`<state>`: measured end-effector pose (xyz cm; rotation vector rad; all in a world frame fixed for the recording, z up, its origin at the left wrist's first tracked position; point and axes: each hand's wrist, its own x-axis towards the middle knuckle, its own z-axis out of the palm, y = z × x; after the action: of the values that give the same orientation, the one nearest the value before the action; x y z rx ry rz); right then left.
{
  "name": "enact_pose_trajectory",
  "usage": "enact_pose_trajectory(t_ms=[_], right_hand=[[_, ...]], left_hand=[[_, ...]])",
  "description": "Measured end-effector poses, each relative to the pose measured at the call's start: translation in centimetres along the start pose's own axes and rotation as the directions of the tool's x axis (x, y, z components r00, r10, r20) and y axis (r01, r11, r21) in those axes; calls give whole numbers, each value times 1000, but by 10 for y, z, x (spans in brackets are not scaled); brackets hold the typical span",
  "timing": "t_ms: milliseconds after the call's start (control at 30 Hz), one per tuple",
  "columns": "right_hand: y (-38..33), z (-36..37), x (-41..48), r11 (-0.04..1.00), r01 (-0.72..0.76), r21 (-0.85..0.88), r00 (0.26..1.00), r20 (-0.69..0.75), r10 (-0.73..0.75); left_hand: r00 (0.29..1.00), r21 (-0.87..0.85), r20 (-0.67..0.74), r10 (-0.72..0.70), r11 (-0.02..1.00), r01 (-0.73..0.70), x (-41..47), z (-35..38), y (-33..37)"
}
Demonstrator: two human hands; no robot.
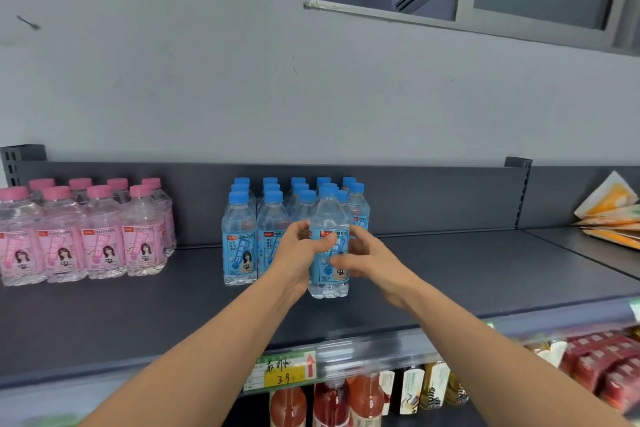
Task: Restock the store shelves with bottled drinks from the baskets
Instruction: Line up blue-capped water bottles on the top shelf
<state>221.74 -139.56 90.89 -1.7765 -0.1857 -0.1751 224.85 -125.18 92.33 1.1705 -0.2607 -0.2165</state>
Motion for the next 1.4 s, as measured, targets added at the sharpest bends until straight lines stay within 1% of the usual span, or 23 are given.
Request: enact_pose_trajectory(t_ms=[133,167,233,300,367,433,533,667,800,1033,1100,1200,1333,1400], right_hand=[[7,-14,-3,1000,30,3,997,-76,-30],[8,-18,-4,999,41,11,995,-93,-39],[11,-27,-4,999,45,11,990,-133,-43],[17,-37,-1,1000,25,-1,982,-185,-25],[23,-48,2,1000,-1,-10,970,-244,-2],[29,-57,7,999,-31,-19,958,-285,25],[35,-64,12,998,-65,-27,952,-302,53],[39,-64,22,996,-88,-33,942,-328,72],[44,-63,34,995,-92,-40,936,-344,73],[46,-57,47,993,-111,-42,939,-332,91],[45,-55,50,992,-113,-63,929,-362,83],[44,-52,51,981,-161,-106,888,-449,97],[43,-50,48,960,-208,-185,884,-455,104],[41,-48,45,944,-233,-231,869,-485,96]], left_hand=[[999,21,35,-9,1000,9,4,11,-7],[999,54,46,-6,999,3,6,13,-9],[998,181,65,7,983,-19,11,17,-13],[998,373,59,19,927,-40,14,20,-16],[999,540,36,36,840,-50,13,23,-19],[998,636,26,64,769,-66,11,26,-23],[995,708,32,97,700,-91,7,31,-25],[993,753,51,105,650,-107,6,34,-28],[992,759,73,101,639,-121,8,30,-29],[992,767,99,84,628,-130,9,26,-29],[991,769,112,68,626,-130,9,25,-29],[990,778,135,39,615,-130,9,25,-30],[987,784,156,41,603,-149,5,25,-30],[986,787,157,58,596,-160,2,22,-26]])
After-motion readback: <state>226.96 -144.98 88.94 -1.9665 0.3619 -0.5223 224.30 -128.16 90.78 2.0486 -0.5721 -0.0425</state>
